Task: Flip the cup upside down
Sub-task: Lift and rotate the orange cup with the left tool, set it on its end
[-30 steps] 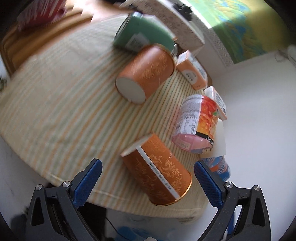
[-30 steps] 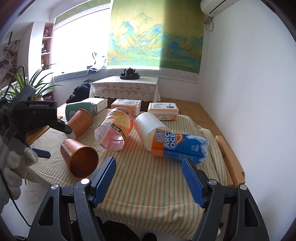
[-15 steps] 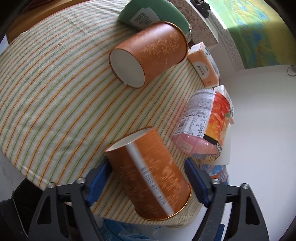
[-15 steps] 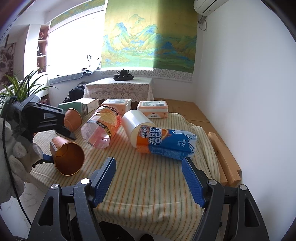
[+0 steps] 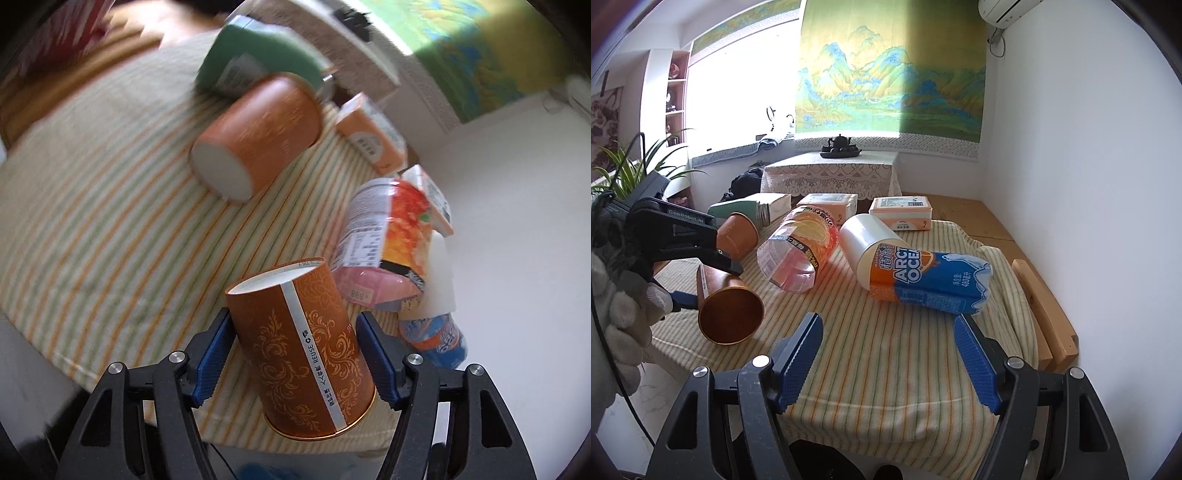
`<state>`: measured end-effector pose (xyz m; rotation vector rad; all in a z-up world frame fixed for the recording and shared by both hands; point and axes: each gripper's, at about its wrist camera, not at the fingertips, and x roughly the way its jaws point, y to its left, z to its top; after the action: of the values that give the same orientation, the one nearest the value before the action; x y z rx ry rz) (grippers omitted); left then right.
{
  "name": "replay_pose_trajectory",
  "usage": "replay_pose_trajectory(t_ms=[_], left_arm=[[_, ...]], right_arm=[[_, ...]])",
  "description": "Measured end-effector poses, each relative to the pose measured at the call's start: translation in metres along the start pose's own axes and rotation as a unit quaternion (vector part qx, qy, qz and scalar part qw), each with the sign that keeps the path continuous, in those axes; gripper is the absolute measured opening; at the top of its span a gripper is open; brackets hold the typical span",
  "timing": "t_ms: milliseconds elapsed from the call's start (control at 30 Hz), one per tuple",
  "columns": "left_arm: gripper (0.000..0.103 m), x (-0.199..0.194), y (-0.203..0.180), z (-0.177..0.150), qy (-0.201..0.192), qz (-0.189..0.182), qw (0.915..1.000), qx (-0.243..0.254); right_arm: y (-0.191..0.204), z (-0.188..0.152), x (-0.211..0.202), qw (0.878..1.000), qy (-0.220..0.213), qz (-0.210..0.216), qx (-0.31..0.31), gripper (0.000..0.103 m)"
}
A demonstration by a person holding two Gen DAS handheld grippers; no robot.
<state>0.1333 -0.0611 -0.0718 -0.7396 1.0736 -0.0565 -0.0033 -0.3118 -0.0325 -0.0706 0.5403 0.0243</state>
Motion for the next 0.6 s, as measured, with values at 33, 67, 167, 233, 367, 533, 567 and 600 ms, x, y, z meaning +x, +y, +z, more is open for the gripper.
replay_pose_trajectory(t_ms=[33, 67, 167, 233, 367, 533, 567, 600], left_arm=[[0.070, -0.004, -0.003, -0.001, -0.012, 0.002, 0.9998, 0.015], [0.069, -0.007, -0.005, -0.002, -0.019, 0.003, 0.9995, 0.024], [0.069, -0.017, -0.012, -0.003, -0.046, 0.008, 0.9968, 0.064], [0.069, -0.023, -0.018, -0.007, -0.064, 0.013, 0.9928, 0.100], [0.069, -0.031, -0.029, -0.015, -0.097, 0.029, 0.9787, 0.178], [0.069, -0.035, -0.034, -0.023, -0.139, 0.044, 0.9570, 0.251], [0.069, -0.034, -0.035, -0.024, -0.144, 0.047, 0.9532, 0.261], [0.069, -0.033, -0.035, -0.026, -0.149, 0.047, 0.9503, 0.269]], right_arm=[[0.001, 0.000, 0.001, 1.000, 0.001, 0.000, 0.001, 0.070], [0.001, -0.001, 0.001, 1.000, 0.002, -0.001, 0.001, 0.070], [0.005, -0.002, 0.003, 1.000, 0.005, -0.002, 0.002, 0.070], [0.007, -0.002, 0.002, 1.000, 0.005, -0.002, 0.002, 0.070], [0.011, -0.002, 0.002, 1.000, 0.005, -0.004, 0.004, 0.070], [0.018, -0.004, 0.004, 1.000, 0.007, -0.014, -0.001, 0.070], [0.019, -0.004, 0.005, 1.000, 0.009, -0.013, 0.000, 0.070], [0.021, -0.004, 0.006, 1.000, 0.010, -0.013, 0.002, 0.070]])
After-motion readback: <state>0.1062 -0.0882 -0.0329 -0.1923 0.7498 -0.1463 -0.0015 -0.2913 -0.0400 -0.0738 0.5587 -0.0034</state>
